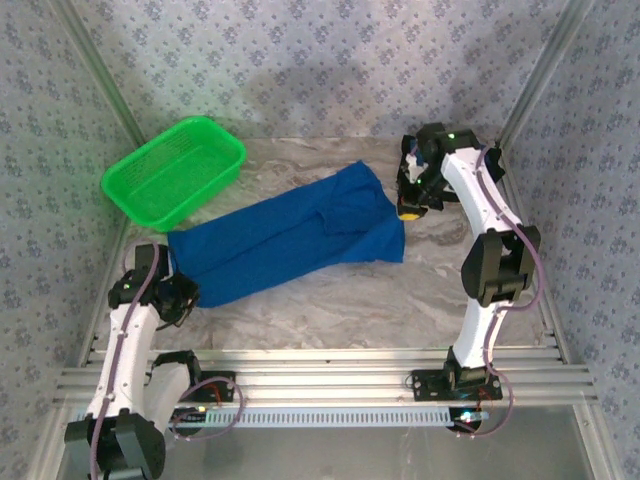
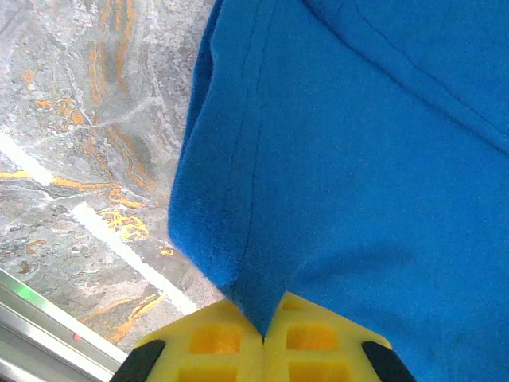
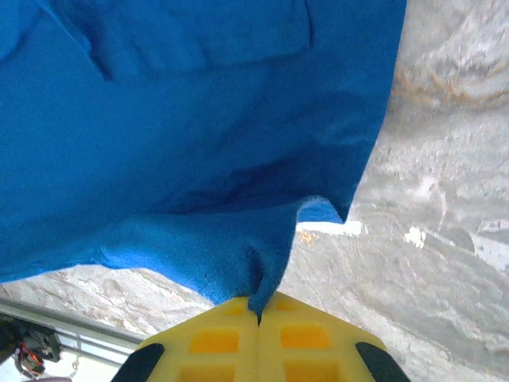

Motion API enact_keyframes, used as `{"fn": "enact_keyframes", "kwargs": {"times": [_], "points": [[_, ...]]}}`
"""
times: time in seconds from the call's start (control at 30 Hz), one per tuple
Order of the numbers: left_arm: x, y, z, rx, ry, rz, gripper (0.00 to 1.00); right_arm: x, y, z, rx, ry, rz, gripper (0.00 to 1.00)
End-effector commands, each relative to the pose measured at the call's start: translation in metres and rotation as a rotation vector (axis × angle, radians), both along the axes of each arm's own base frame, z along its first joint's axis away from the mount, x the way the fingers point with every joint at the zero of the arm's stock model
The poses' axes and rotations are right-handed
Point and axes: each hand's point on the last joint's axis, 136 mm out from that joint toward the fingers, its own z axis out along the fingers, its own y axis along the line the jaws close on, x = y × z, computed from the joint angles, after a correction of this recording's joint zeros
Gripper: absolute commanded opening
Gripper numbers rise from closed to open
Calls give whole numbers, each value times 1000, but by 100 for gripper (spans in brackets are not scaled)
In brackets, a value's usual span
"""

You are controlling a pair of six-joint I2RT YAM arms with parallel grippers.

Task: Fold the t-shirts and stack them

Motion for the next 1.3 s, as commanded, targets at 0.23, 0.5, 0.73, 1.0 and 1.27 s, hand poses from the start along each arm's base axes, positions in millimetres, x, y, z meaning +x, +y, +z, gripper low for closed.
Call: {"fn": "enact_keyframes", "kwargs": {"times": [0.23, 0.5, 0.73, 1.0, 1.27], "points": [[4, 2, 3, 14, 0, -26, 0, 45, 7, 15, -69, -82, 32, 0], [12, 9, -1, 43, 22, -33, 0, 63, 22, 4, -128, -108, 84, 0], [15, 16, -9, 55, 50, -28, 0, 82, 30, 4, -190, -176, 117, 0], [12, 19, -21, 30, 82, -13, 0, 100, 44, 2, -211, -237, 137, 0], [11, 22, -29, -2, 101, 18, 0, 115, 59, -2, -202, -291, 151, 0]]}}
